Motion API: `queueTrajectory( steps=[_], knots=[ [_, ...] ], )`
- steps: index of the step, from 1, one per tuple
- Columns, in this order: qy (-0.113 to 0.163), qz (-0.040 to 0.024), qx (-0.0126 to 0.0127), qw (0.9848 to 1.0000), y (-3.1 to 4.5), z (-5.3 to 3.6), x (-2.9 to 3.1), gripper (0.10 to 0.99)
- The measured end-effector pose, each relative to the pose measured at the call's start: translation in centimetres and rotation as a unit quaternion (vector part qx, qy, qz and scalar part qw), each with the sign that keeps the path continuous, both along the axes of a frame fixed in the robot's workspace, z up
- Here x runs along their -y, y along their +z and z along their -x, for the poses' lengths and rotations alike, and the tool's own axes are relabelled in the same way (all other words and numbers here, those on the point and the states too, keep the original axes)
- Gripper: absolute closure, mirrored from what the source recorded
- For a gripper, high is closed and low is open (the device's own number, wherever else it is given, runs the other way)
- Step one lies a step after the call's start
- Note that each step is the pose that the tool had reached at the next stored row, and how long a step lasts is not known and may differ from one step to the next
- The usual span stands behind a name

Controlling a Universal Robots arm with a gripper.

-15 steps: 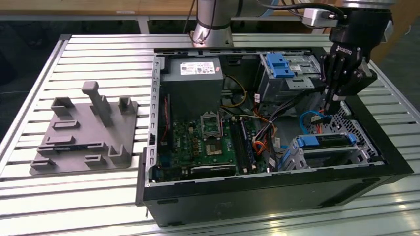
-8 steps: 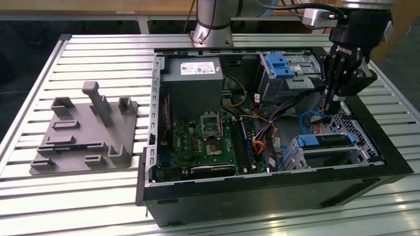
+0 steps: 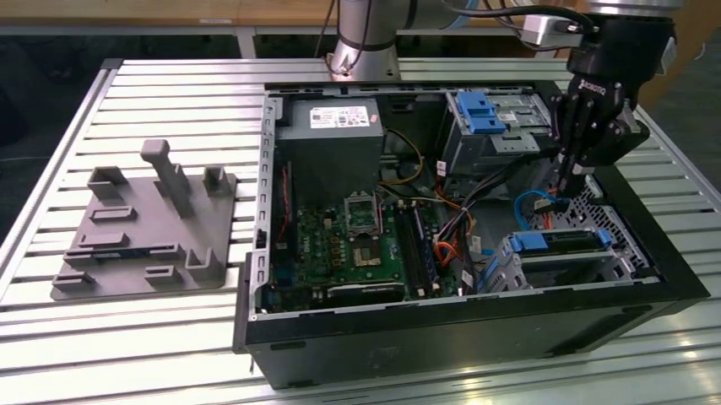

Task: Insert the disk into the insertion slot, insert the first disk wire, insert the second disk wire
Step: 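Insert the first disk wire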

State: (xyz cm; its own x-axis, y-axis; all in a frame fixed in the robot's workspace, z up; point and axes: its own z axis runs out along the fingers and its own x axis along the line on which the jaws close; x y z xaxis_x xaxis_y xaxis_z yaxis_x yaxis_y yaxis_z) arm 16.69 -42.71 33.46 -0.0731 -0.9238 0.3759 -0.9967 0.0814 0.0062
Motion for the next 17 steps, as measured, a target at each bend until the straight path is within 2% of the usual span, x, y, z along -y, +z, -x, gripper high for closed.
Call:
queueTrajectory(
  steps=[4,7,8,13,14,17],
  knots=[
    [0.0,-0.0014,-0.0067,1.0,0.36,-0.06,0.28,0.922],
    [0.0,-0.0019,-0.0156,0.9999,0.6,-0.28,0.32,0.922],
    [0.0,-0.0027,-0.0177,0.9998,0.61,-0.39,0.33,0.922],
    [0.0,-0.0192,-0.0181,0.9997,0.62,-0.56,0.62,0.922],
    [-0.001,-0.0234,-0.018,0.9996,0.65,-0.56,1.09,0.922],
    [-0.003,-0.0239,-0.018,0.9995,0.65,-0.56,1.49,0.922]
  ],
)
